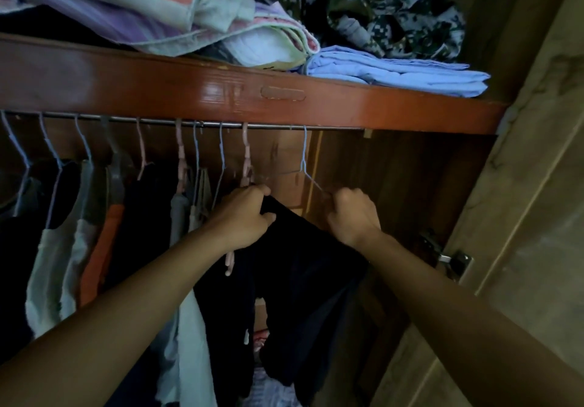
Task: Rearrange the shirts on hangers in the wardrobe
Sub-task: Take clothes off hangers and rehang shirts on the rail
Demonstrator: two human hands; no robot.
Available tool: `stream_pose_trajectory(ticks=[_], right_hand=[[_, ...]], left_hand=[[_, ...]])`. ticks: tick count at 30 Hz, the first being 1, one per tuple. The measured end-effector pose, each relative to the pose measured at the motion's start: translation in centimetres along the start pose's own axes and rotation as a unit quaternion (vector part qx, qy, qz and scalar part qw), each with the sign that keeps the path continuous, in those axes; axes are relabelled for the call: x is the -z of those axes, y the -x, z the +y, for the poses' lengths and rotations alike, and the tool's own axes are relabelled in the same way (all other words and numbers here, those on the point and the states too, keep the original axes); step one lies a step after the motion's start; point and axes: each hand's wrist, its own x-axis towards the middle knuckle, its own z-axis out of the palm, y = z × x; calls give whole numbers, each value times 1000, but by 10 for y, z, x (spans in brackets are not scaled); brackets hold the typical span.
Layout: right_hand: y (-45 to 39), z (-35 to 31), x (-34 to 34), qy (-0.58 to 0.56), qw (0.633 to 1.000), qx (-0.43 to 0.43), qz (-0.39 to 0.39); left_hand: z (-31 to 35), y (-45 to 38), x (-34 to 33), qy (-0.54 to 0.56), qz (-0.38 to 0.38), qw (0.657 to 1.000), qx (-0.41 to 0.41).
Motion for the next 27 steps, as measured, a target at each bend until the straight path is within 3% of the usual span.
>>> stream_pose_trajectory(ticks=[6, 12, 21, 27], right_hand=[[54, 12, 14, -61, 996, -19, 59], [115, 24, 41, -68, 993, -36, 91], [202, 53, 84, -116, 977, -100, 150], [265, 76, 129, -116, 962, -135, 205]], left_hand=[[9, 0, -13, -12, -47, 997, -55], [40, -3, -30, 69, 21, 987, -142], [98, 18, -66, 183, -58, 948, -256], [167, 57, -67, 316, -110, 908, -253]])
